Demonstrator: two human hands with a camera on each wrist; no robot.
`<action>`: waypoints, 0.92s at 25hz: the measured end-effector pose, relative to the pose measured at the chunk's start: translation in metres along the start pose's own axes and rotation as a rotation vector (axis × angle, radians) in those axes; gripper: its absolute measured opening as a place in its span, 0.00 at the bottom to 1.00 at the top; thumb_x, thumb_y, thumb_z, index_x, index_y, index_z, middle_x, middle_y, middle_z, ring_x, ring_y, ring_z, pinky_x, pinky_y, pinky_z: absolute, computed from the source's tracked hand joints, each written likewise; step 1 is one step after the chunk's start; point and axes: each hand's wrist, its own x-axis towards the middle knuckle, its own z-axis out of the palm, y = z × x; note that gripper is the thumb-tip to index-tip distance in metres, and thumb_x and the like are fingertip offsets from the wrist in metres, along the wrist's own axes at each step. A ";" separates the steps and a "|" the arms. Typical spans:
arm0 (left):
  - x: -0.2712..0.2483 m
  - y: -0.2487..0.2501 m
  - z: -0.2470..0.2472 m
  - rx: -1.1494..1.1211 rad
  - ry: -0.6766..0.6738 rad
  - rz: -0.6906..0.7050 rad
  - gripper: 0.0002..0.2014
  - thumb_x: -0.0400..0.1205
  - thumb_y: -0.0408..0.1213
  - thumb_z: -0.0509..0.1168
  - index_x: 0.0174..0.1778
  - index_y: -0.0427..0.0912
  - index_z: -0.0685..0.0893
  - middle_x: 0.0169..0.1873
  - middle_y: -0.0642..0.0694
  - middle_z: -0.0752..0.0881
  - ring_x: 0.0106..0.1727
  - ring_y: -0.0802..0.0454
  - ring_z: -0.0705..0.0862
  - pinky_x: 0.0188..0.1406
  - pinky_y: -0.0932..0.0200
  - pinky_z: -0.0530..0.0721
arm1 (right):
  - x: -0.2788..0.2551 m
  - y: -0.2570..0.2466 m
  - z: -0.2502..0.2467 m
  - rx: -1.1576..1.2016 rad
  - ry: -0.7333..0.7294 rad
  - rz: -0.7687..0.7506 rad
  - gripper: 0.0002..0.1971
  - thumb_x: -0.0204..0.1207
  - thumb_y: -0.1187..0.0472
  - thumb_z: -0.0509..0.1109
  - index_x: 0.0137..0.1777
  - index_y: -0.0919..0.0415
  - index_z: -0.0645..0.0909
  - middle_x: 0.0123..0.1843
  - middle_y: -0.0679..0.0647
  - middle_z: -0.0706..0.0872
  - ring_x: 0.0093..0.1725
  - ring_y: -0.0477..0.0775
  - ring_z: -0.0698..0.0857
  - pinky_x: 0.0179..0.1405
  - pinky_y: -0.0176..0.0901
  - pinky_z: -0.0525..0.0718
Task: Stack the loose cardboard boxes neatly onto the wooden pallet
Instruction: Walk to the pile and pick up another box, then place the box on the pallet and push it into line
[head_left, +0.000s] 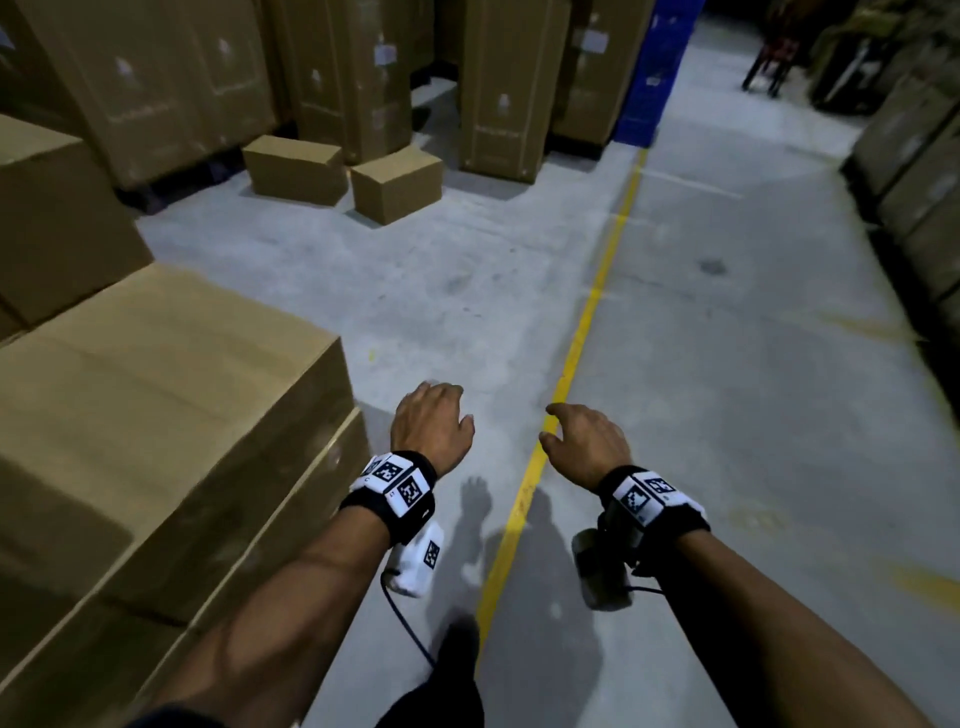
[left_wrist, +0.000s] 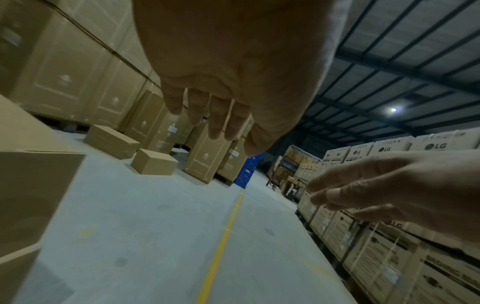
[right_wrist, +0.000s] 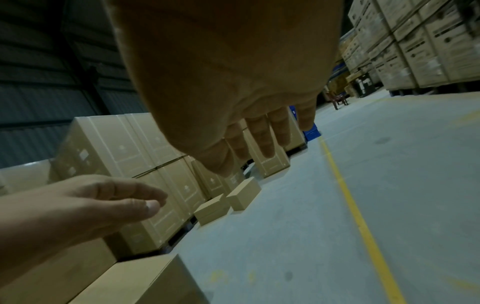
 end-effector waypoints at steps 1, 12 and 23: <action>0.038 0.007 -0.003 0.002 -0.009 0.021 0.24 0.87 0.45 0.60 0.77 0.41 0.74 0.76 0.43 0.76 0.82 0.41 0.66 0.78 0.52 0.63 | 0.032 0.004 -0.012 0.009 0.003 0.011 0.26 0.85 0.50 0.64 0.81 0.55 0.72 0.79 0.58 0.77 0.77 0.63 0.75 0.72 0.52 0.73; 0.367 0.035 -0.008 0.037 -0.047 -0.012 0.25 0.88 0.47 0.58 0.80 0.42 0.71 0.78 0.44 0.74 0.84 0.43 0.63 0.80 0.54 0.61 | 0.356 0.059 -0.080 0.087 -0.006 -0.005 0.27 0.85 0.49 0.64 0.82 0.55 0.70 0.80 0.57 0.76 0.78 0.61 0.73 0.74 0.50 0.71; 0.710 0.018 -0.061 -0.006 0.098 -0.245 0.23 0.88 0.46 0.58 0.77 0.41 0.74 0.76 0.43 0.77 0.83 0.41 0.64 0.80 0.51 0.63 | 0.744 0.044 -0.208 0.098 -0.038 -0.207 0.27 0.87 0.50 0.63 0.84 0.55 0.68 0.81 0.58 0.75 0.79 0.62 0.72 0.72 0.50 0.71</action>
